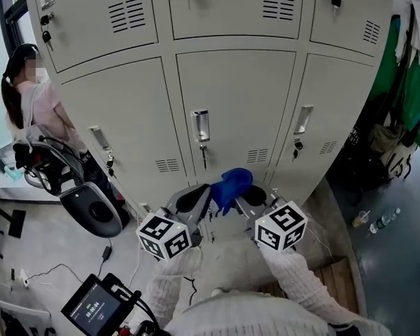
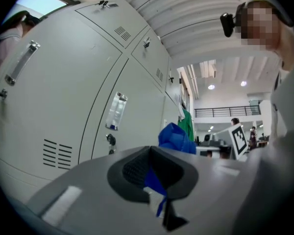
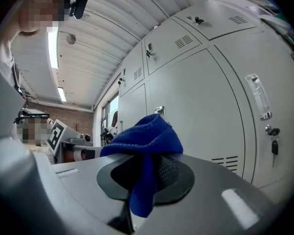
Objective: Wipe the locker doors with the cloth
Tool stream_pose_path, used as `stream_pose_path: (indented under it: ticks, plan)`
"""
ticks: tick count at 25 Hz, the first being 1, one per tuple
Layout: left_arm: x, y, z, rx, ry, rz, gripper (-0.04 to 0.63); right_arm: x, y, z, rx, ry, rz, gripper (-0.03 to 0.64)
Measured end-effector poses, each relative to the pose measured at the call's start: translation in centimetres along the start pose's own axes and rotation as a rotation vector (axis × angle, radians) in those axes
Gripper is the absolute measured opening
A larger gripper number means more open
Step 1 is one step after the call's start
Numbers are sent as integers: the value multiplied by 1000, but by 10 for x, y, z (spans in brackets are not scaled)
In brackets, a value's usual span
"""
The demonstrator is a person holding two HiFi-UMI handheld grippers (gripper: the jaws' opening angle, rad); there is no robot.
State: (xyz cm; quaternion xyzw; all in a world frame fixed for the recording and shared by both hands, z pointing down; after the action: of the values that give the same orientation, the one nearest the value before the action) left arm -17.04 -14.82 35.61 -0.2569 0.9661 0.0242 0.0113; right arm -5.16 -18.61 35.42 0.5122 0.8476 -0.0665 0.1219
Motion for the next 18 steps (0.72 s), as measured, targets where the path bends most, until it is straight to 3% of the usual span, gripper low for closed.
stream_pose_path:
  ticks: [7,13,18]
  plan:
    - [45,-21,58,-105,-104,35,2,-5,-44,70,-101,99,43,46]
    - [71,-37,133,-190,-218,51,2,6,-79,152,-200,188,58,46]
    - [84,-44,188,-227,-285,69,2,23,-102,208,-224,215,86,47]
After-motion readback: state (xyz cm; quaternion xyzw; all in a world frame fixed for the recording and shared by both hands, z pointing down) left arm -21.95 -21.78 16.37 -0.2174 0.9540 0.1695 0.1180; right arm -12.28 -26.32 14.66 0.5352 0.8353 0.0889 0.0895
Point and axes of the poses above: the fingertips, and each gripper's own axes: y backward along the fingers, x to its left, z out of its top, the point moved 5 cm from there along y, backward along the fingers, and after that the axes turned 12 degrees about -y, right-handed, at the moved point
